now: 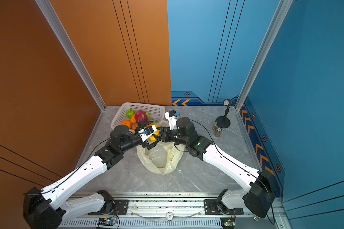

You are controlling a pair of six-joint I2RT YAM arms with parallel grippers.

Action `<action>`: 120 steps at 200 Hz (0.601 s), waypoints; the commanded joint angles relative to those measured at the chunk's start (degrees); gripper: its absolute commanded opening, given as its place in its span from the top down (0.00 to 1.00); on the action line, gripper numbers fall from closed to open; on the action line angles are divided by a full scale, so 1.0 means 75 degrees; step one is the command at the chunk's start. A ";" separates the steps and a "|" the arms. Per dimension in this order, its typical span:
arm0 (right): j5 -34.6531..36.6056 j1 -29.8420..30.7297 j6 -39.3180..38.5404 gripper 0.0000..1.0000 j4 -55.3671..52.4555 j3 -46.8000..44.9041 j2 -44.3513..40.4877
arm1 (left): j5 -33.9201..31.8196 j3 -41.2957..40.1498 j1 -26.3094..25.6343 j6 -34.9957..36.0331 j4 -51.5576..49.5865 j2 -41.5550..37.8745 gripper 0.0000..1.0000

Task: Untie the knot of the plastic bag and take out the fruit
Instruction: Place the fruit in the basket.

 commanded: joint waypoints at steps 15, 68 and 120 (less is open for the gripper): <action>-0.0172 0.0040 0.0153 0.42 0.0003 0.0151 0.0143 | -0.0171 0.0258 -0.0094 0.0015 0.0632 0.0062 0.12; -0.0268 -0.0079 0.0182 0.32 -0.0307 0.0357 0.0330 | -0.0434 0.0324 -0.0166 -0.0173 0.0572 0.0173 0.41; 0.0317 -0.0246 -0.0170 0.12 -0.0694 0.0494 -0.0150 | -0.1356 0.0528 0.0315 -0.1531 0.0382 0.0155 0.48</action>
